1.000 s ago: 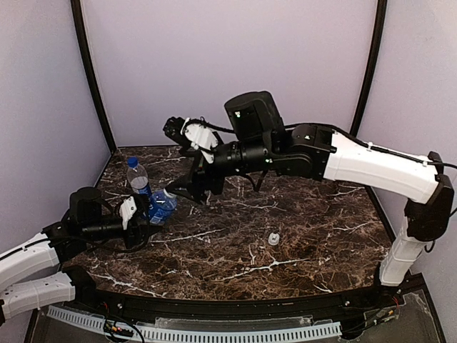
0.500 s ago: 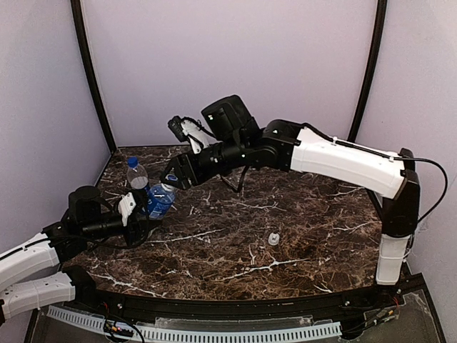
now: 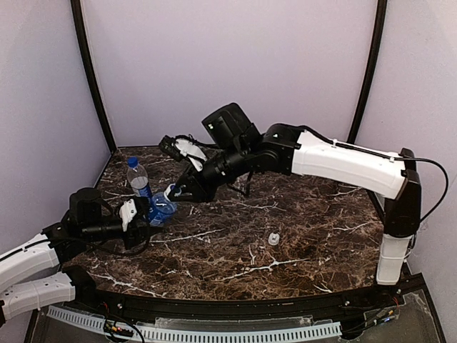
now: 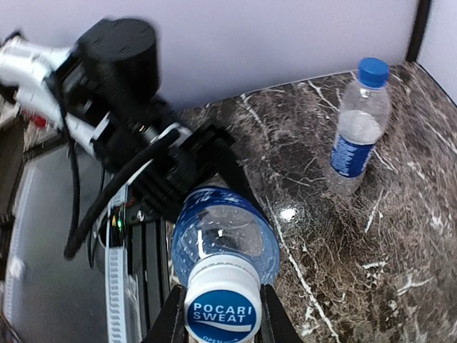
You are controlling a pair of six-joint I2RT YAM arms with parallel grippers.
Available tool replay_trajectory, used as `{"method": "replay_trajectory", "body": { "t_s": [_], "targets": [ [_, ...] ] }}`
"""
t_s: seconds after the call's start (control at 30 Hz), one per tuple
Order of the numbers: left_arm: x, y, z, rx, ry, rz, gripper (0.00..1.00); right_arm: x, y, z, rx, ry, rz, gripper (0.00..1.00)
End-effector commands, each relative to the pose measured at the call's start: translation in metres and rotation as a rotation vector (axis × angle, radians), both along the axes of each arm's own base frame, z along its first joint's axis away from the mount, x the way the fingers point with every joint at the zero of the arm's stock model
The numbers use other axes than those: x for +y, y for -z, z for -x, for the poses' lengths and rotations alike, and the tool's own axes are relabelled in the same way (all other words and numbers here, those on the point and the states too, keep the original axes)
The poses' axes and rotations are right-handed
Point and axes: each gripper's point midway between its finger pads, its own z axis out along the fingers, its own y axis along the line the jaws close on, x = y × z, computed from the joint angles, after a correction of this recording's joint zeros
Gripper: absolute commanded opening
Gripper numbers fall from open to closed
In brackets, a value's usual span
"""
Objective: Unscrew the bottle caps
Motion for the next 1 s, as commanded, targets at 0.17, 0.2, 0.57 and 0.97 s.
{"method": "replay_trajectory", "body": {
  "t_s": [0.17, 0.2, 0.57, 0.97],
  "targets": [
    [-0.003, 0.040, 0.083, -0.007, 0.491, -0.205, 0.40, -0.047, 0.029, 0.102, -1.027, -0.714, 0.084, 0.00],
    [-0.002, 0.042, 0.084, 0.000, 0.492, -0.212, 0.40, -0.047, 0.029, 0.098, -1.099, -0.715, 0.106, 0.00],
    [0.001, 0.038, 0.056, 0.010, 0.311, -0.189, 0.39, -0.052, 0.012, 0.029, -1.027, -0.290, 0.152, 0.00],
    [0.001, -0.027, -0.004, 0.055, -0.057, 0.157, 0.41, -0.142, 0.212, -0.010, -0.298, 0.099, 0.592, 0.00]
  ]
}}
